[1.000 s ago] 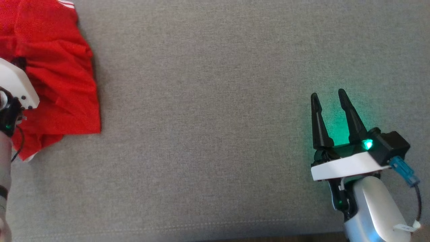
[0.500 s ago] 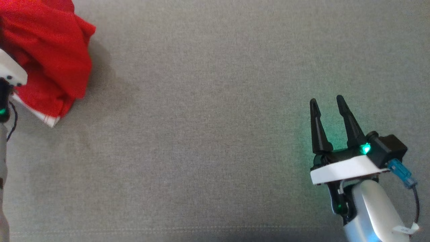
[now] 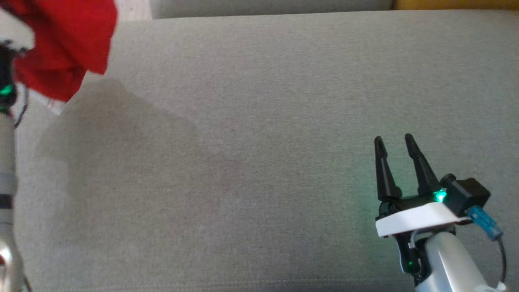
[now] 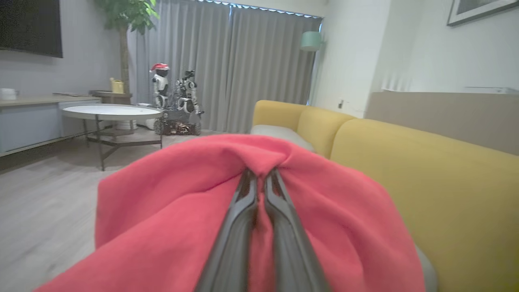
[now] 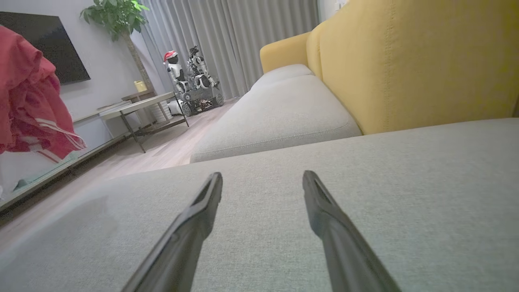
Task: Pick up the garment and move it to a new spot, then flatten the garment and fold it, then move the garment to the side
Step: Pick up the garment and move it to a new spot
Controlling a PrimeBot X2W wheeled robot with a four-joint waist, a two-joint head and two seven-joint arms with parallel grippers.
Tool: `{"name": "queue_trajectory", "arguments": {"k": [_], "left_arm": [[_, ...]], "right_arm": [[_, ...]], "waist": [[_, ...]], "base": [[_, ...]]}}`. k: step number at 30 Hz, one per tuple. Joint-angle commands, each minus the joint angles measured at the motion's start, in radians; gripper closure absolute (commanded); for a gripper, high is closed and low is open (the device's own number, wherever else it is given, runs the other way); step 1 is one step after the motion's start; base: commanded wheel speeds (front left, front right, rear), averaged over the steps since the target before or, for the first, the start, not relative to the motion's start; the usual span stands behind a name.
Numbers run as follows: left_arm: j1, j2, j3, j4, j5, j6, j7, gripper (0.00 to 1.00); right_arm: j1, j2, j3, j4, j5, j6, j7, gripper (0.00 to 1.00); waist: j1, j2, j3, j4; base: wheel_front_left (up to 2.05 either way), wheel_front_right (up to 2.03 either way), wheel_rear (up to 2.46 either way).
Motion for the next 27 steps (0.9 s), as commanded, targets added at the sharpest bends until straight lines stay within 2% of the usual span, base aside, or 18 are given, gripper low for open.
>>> {"name": "queue_trajectory", "arguments": {"k": [1,8,15,22,25,27], "left_arm": [[-0.036,0.030,0.012,-0.074,-0.007,0.011,0.016,1.00],[0.023,-0.015,-0.030,-0.269,0.000,0.078,0.106,1.00],[0.080,-0.094,-0.115,-0.384,0.020,0.115,0.160,1.00],[0.112,-0.211,-0.207,-0.374,0.050,0.155,0.145,1.00],[0.131,-0.288,-0.277,-0.307,0.080,0.177,0.109,1.00],[0.143,-0.318,-0.319,-0.263,0.090,0.186,0.086,1.00]], "right_arm": [[-0.012,-0.005,0.017,-0.037,0.007,-0.001,-0.011,0.00],[-0.014,-0.005,0.002,-0.064,0.009,-0.001,-0.011,0.00],[-0.005,-0.005,-0.013,-0.097,0.015,-0.001,-0.011,0.00],[-0.005,-0.005,-0.012,-0.117,0.029,-0.001,-0.011,0.00],[-0.008,-0.005,0.001,-0.120,0.029,-0.001,-0.011,0.00],[-0.011,-0.005,0.004,-0.121,0.032,-0.001,-0.011,0.00]], "waist": [[0.0000,0.0000,-0.011,-0.016],[0.0000,0.0000,-0.022,-0.080],[0.0000,0.0000,-0.021,-0.144],[0.0000,0.0000,-0.002,-0.199],[0.0000,0.0000,0.011,-0.231],[0.0000,0.0000,0.016,-0.249]], "base": [[0.00,0.00,0.00],[0.00,0.00,0.00],[0.00,0.00,0.00],[0.00,0.00,0.00],[0.00,0.00,0.00],[0.00,0.00,0.00]]}}
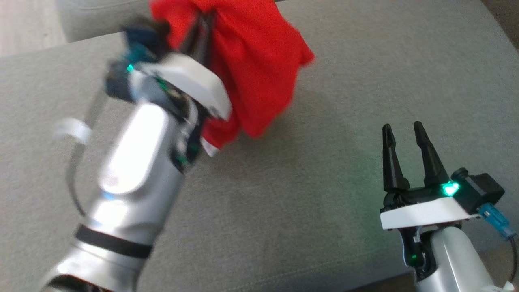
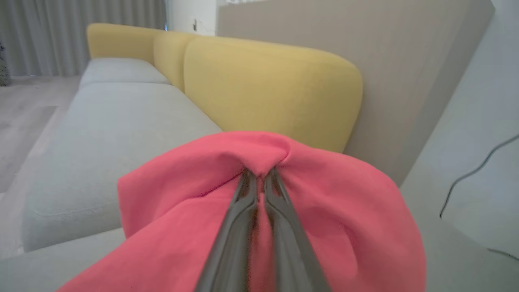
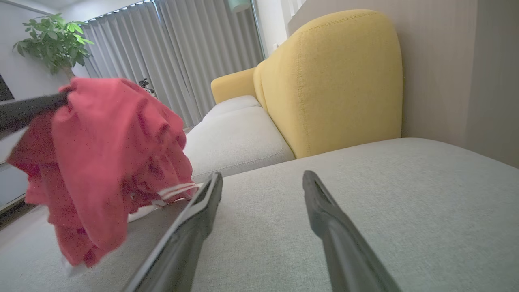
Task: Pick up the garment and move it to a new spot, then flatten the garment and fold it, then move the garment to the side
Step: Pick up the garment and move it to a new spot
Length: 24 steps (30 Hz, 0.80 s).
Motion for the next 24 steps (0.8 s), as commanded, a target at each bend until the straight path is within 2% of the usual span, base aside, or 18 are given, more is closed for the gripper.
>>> {"name": "queue_trajectory", "arguments": {"k": [1,3,6,7,8,11,15,20,24], "left_arm": [[-0.021,0.005,-0.001,-0.005,0.013,0.005,-0.022,1.00],[-0.014,-0.003,-0.024,0.018,0.008,0.007,-0.031,1.00],[0.015,-0.015,-0.136,0.084,-0.044,0.002,-0.055,1.00],[0.021,-0.015,-0.171,0.084,-0.073,0.005,-0.062,0.53],[0.026,-0.016,-0.203,0.082,-0.103,0.008,-0.068,0.00],[0.017,-0.016,-0.271,0.086,-0.161,0.032,-0.095,0.00],[-0.002,-0.016,-0.281,0.098,-0.206,0.052,-0.139,0.00],[-0.027,-0.002,-0.207,0.111,-0.239,0.067,-0.201,0.00],[0.007,0.083,-0.129,0.082,-0.231,0.073,-0.219,0.00]], "right_arm": [[-0.013,-0.005,0.025,-0.038,0.011,-0.001,-0.011,0.00],[-0.014,-0.005,0.028,-0.039,0.012,-0.001,-0.011,0.00],[-0.019,-0.005,0.032,-0.038,0.011,-0.001,-0.011,0.00],[-0.018,-0.005,0.031,-0.037,0.012,-0.001,-0.011,0.00],[-0.018,-0.005,0.031,-0.037,0.012,-0.001,-0.011,0.00],[-0.018,-0.005,0.020,-0.039,0.014,-0.001,-0.011,0.00],[-0.015,-0.005,0.011,-0.036,0.013,-0.001,-0.011,0.00],[-0.004,-0.005,-0.012,-0.029,-0.005,-0.001,-0.011,0.00],[0.006,-0.005,-0.023,-0.022,-0.021,-0.001,-0.011,0.00]], "waist": [[0.0000,-0.0001,0.012,-0.025],[0.0000,-0.0001,0.015,-0.033],[0.0000,-0.0001,0.021,-0.059],[0.0000,-0.0001,0.022,-0.062],[0.0000,-0.0001,0.024,-0.064],[0.0000,-0.0001,0.031,-0.053],[0.0000,-0.0001,0.026,-0.022],[0.0000,-0.0001,-0.005,0.059],[0.0000,-0.0001,-0.036,0.129]], "base": [[0.00,0.00,0.00],[0.00,0.00,0.00],[0.00,0.00,0.00],[0.00,0.00,0.00],[0.00,0.00,0.00],[0.00,0.00,0.00],[0.00,0.00,0.00],[0.00,0.00,0.00],[0.00,0.00,0.00]]}}
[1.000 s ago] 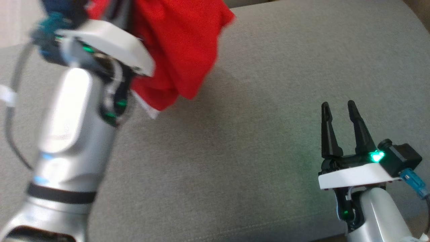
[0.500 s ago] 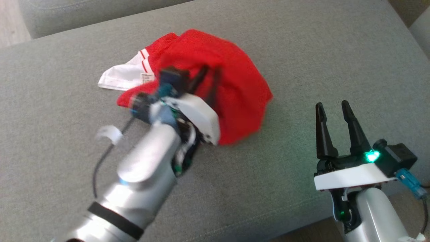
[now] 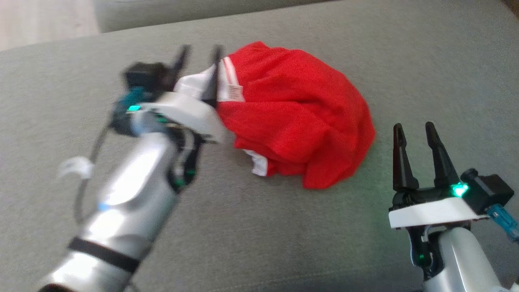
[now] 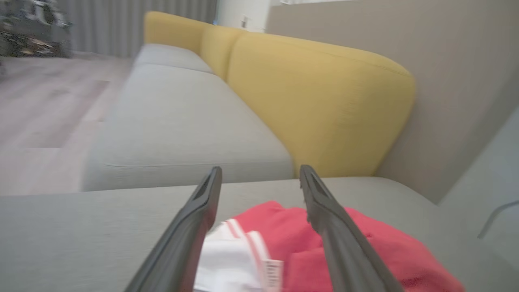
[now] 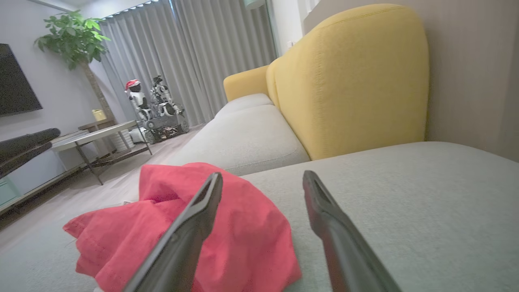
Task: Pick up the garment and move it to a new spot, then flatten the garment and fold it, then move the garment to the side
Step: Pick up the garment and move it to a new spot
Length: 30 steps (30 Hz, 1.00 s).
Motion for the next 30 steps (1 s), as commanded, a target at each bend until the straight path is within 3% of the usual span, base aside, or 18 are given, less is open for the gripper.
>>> {"name": "queue_trajectory", "arguments": {"k": [1,5,9,17,30], "left_arm": [[-0.008,0.043,0.048,-0.035,0.008,0.006,-0.010,0.00],[0.114,0.125,0.121,-0.097,0.032,0.002,-0.012,0.00],[0.292,0.150,0.188,-0.169,0.063,-0.012,-0.013,0.00],[0.516,0.059,0.340,-0.263,0.127,-0.044,-0.013,0.00],[0.520,-0.027,0.410,-0.229,0.223,-0.141,-0.013,0.00]], "right_arm": [[0.006,-0.005,0.019,-0.025,-0.008,-0.001,-0.011,0.00],[0.023,-0.005,0.014,-0.014,-0.025,-0.001,-0.011,0.00],[0.041,-0.005,0.008,-0.003,-0.038,-0.001,-0.011,0.00],[0.054,-0.005,0.006,0.011,-0.052,-0.001,-0.011,0.00],[0.051,-0.005,0.024,0.023,-0.046,-0.001,-0.011,0.00]], "waist": [[0.0000,-0.0001,-0.034,0.054],[0.0000,-0.0001,-0.060,0.114],[0.0000,-0.0001,-0.080,0.155],[0.0000,-0.0001,-0.095,0.181],[0.0000,-0.0001,-0.096,0.148]], "base": [[0.00,0.00,0.00],[0.00,0.00,0.00],[0.00,0.00,0.00],[0.00,0.00,0.00],[0.00,0.00,0.00]]}}
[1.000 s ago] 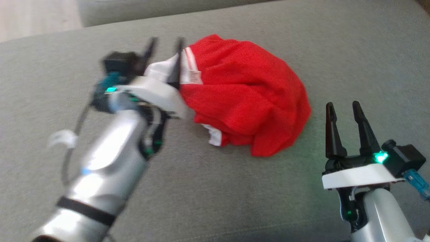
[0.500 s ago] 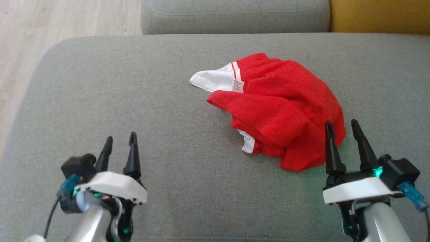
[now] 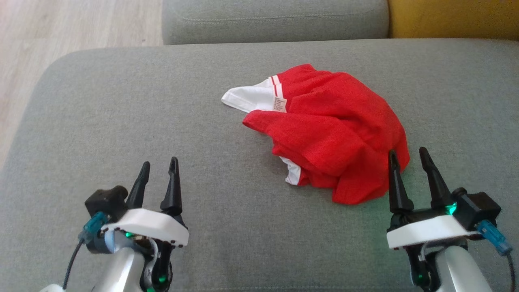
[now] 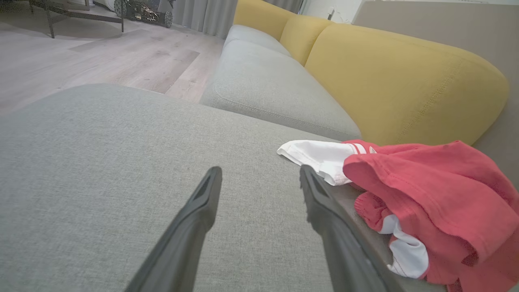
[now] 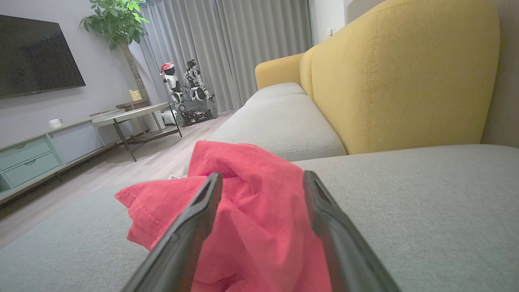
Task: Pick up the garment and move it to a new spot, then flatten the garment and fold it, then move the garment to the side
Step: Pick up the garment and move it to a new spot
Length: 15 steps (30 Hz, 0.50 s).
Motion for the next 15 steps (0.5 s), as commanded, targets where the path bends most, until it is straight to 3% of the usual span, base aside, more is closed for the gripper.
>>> {"name": "queue_trajectory", "arguments": {"k": [1,7,15], "left_arm": [[-0.049,-0.001,0.046,-0.021,0.014,-0.012,-0.008,0.00],[-0.057,-0.014,0.047,0.013,0.022,-0.038,-0.008,0.00],[-0.147,-0.024,-0.083,0.124,0.049,-0.126,0.089,0.00]], "right_arm": [[-0.009,-0.006,0.028,-0.028,0.004,-0.001,-0.011,0.00],[-0.010,-0.006,0.027,-0.029,0.005,-0.001,-0.011,0.00],[-0.027,-0.006,0.036,-0.034,0.008,-0.001,-0.011,0.00]], "waist": [[0.0000,-0.0001,-0.001,-0.007],[0.0000,-0.0001,0.005,-0.025],[0.0000,-0.0001,0.048,-0.080]], "base": [[0.00,0.00,0.00],[0.00,0.00,0.00],[0.00,0.00,0.00]]}}
